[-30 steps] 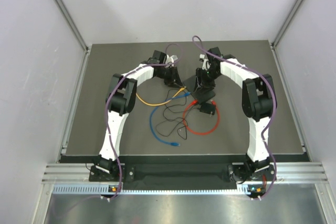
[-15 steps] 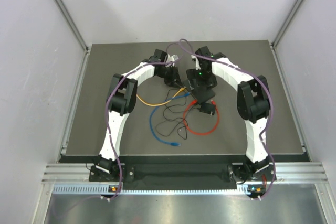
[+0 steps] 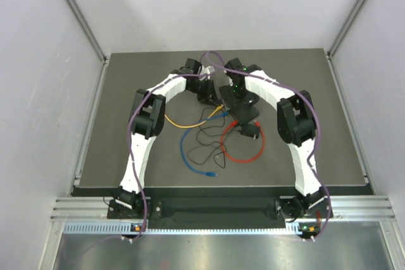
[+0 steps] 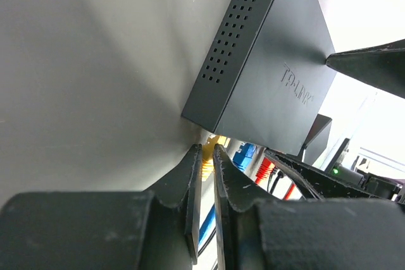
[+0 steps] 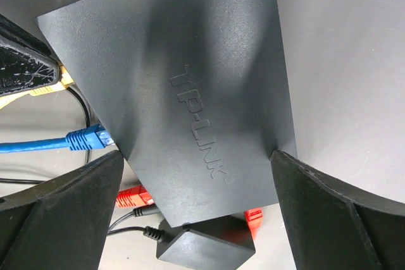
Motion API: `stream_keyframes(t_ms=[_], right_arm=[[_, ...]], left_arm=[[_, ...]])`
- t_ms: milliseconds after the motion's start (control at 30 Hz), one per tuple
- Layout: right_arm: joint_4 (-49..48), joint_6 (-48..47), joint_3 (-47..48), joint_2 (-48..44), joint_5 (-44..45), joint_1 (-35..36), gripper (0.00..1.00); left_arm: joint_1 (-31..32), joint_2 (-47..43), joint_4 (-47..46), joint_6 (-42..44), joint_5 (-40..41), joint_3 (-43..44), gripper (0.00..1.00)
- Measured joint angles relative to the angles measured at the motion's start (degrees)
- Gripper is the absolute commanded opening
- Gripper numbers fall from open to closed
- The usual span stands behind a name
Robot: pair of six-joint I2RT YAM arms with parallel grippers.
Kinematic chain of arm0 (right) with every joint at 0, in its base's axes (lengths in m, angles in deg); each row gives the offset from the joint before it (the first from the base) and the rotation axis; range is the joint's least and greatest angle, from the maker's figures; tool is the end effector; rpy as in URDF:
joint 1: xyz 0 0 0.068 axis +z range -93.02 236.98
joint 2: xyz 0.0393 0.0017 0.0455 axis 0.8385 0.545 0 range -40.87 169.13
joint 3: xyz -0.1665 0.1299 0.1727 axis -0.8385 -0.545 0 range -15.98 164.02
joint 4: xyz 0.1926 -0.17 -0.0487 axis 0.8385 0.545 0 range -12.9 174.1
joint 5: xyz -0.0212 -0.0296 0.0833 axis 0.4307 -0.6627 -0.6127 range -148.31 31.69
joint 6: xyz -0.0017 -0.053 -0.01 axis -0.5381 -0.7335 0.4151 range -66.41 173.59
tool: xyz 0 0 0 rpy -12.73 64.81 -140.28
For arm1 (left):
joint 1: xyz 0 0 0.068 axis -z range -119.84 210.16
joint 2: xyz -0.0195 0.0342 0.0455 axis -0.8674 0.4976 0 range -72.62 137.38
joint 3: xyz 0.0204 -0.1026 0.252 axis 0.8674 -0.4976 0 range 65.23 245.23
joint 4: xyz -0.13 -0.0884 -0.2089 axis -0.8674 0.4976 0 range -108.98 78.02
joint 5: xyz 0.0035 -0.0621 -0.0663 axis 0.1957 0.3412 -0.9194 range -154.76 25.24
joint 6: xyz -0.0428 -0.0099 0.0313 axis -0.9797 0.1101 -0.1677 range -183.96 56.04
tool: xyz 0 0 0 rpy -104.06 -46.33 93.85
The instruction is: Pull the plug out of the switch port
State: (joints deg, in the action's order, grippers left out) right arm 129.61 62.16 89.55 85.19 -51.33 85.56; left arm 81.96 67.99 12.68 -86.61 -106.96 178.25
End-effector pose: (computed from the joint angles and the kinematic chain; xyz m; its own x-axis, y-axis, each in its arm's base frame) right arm 0.4040 0.2152 0.1926 -0.8967 -0.3200 -0.3059 -0.3135 0.9469 -0.0715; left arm 0.4741 -0.2154 0.1344 -0.9652 0.0787 -0.2494 0.2407 0.6401 -0.7296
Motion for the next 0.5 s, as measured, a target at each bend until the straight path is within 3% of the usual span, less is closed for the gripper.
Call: stream_keyframes(t_ms=[133,233,367,400,500], right_arm=[[0.5,0.2,0.6,0.3,0.0,-0.3,0.99],[0.5,0.3,0.7,0.4,0.0,-0.3,0.9],[0.5,0.6,0.7,0.4,-0.6,-0.3,0.87],[0.5,0.6,0.7,0.4,-0.8,-0.3,0.87],[0.5,0.6,0.7,0.4,-1.1,-0.3,0.87]], left_arm=[[-0.1,0.4,0.8,0.1,-0.3,0.8,0.0],[-0.1,0.4,0.9,0.1,-0.3,0.8,0.0],[-0.2,0.4,0.8,0.2,-0.8,0.8,0.0],[-0.3,0.4,0.7,0.2,-1.2,0.8,0.21],[-1.0,0.4,-0.9,-0.4,-2.8,-0.8,0.47]])
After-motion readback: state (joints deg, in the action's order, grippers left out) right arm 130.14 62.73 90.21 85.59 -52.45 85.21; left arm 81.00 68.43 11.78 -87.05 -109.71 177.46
